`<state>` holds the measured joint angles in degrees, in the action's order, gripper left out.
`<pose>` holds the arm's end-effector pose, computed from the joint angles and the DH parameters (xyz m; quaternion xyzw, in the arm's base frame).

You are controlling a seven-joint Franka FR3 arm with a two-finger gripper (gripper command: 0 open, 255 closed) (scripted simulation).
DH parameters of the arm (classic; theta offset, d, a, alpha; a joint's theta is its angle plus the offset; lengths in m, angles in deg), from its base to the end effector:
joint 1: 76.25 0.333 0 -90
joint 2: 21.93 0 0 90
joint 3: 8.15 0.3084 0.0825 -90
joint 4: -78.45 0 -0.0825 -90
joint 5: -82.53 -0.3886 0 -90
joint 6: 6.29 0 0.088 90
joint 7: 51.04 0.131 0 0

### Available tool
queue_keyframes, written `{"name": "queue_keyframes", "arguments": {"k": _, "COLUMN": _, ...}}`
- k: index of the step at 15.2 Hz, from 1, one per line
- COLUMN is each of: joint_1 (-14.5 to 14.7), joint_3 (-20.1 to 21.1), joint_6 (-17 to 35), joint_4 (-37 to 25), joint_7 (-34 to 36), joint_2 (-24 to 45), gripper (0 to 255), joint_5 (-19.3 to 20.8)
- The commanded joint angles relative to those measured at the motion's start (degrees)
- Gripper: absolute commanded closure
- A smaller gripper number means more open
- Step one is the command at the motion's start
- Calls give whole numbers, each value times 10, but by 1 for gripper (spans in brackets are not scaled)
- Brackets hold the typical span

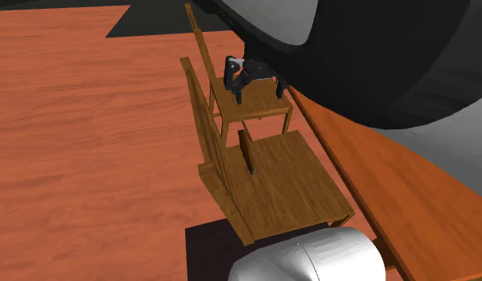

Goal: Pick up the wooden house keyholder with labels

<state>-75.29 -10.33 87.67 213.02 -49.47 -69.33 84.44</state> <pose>0.3157 -0.0140 0.5841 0.9981 -0.0188 0.0590 0.0021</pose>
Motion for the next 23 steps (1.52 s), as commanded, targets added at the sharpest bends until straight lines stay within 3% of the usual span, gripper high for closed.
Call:
{"name": "queue_keyframes", "arguments": {"k": 1, "joint_1": 0, "joint_3": 0, "joint_6": 0, "joint_4": 0, "joint_7": 0, "joint_2": 0, "gripper": 0, "joint_5": 0}}
{"name": "queue_keyframes", "arguments": {"k": 10, "joint_1": 3, "joint_3": -8, "joint_6": 277, "joint_4": 188, "joint_7": -16, "joint_2": 1, "gripper": 0, "joint_5": 19}}
{"name": "queue_keyframes", "arguments": {"k": 14, "joint_1": 3, "joint_3": -14, "joint_6": 420, "joint_4": 244, "joint_7": -22, "joint_2": 49, "gripper": 0, "joint_5": 29}}
{"name": "queue_keyframes", "arguments": {"k": 19, "joint_1": -1, "joint_3": -19, "joint_6": 611, "joint_4": 281, "joint_7": -26, "joint_2": 156, "gripper": 0, "joint_5": 44}}
{"name": "queue_keyframes", "arguments": {"k": 23, "joint_1": -4, "joint_3": -19, "joint_6": 654, "joint_4": 296, "joint_7": -23, "joint_2": 184, "gripper": 0, "joint_5": 48}}
